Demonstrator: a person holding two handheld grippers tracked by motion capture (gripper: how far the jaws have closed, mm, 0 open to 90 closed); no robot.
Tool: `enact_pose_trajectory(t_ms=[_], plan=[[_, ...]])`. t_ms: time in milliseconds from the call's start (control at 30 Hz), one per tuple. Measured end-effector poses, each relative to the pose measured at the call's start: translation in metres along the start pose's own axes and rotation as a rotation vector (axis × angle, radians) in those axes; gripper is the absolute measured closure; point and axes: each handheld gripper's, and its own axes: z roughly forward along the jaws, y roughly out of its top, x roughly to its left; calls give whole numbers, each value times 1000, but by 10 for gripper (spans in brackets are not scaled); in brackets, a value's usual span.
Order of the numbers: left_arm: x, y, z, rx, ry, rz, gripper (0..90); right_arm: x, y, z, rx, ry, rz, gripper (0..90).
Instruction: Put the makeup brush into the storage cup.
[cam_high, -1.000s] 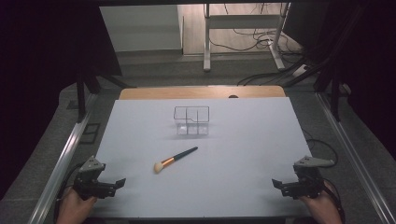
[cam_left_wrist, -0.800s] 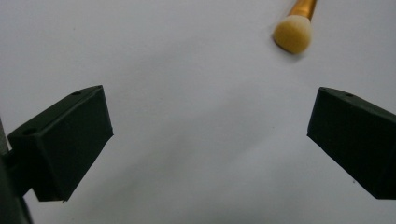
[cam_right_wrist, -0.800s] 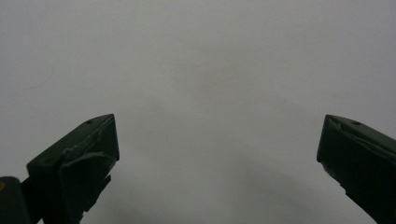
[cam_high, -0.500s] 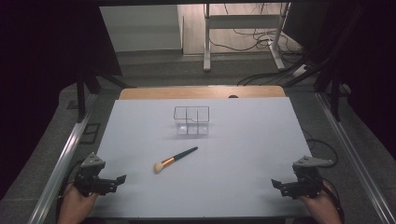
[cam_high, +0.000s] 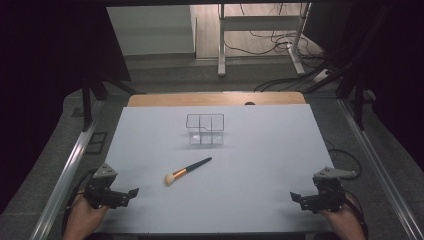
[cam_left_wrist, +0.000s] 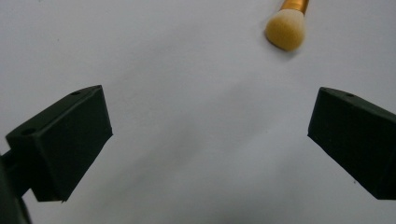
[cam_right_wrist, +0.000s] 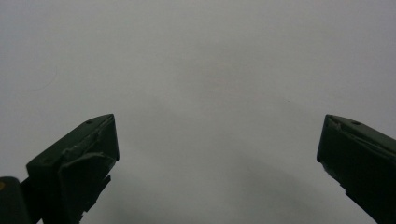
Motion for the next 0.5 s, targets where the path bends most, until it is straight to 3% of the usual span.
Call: enact_pose_trajectory(t_ms=[367,500], plan=[[1,7,4,-21,-47,-23,1,0,1,-1,-7,-1,-1,0],[2,15,6,6,-89,-49,5,0,1,-1,-12,-3,-1,0]])
